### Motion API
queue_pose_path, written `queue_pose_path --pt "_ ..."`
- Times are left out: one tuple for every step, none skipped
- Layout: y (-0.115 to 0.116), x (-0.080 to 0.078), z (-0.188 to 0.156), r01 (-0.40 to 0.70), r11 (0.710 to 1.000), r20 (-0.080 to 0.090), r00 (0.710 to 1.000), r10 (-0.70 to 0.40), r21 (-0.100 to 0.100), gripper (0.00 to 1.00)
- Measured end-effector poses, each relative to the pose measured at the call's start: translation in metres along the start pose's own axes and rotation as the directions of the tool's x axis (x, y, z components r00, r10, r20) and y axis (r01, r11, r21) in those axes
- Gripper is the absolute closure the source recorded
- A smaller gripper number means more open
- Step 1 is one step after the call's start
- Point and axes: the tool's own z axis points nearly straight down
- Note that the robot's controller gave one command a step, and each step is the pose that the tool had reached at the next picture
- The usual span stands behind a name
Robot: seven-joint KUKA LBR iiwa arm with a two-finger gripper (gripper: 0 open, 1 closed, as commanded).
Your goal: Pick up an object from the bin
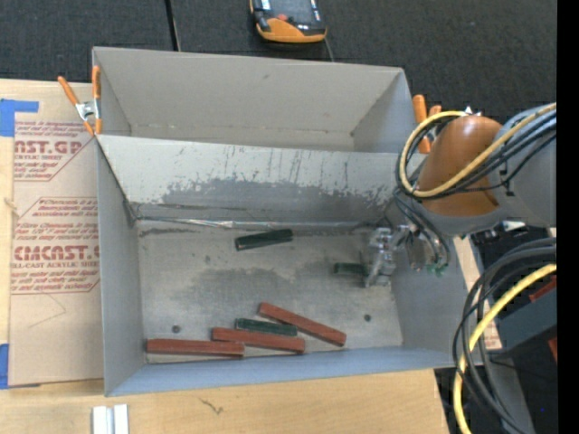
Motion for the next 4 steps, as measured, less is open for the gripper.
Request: queue_pose_path --pt "0.0 0.001 -0.015 0.0 1.0 -0.003 1.0 0.0 -0.001 1.0" --pt "0.0 -0.001 -0.031 0.0 1.0 0.004 1.0 0.0 0.0 1.0" --pt "0.0 -0.001 -0.04 0.0 1.0 0.008 1.0 0.0 0.001 1.0" --pt "0.001 0.0 -0.047 0.0 1.0 0.001 1.0 0.0 0.0 1.0"
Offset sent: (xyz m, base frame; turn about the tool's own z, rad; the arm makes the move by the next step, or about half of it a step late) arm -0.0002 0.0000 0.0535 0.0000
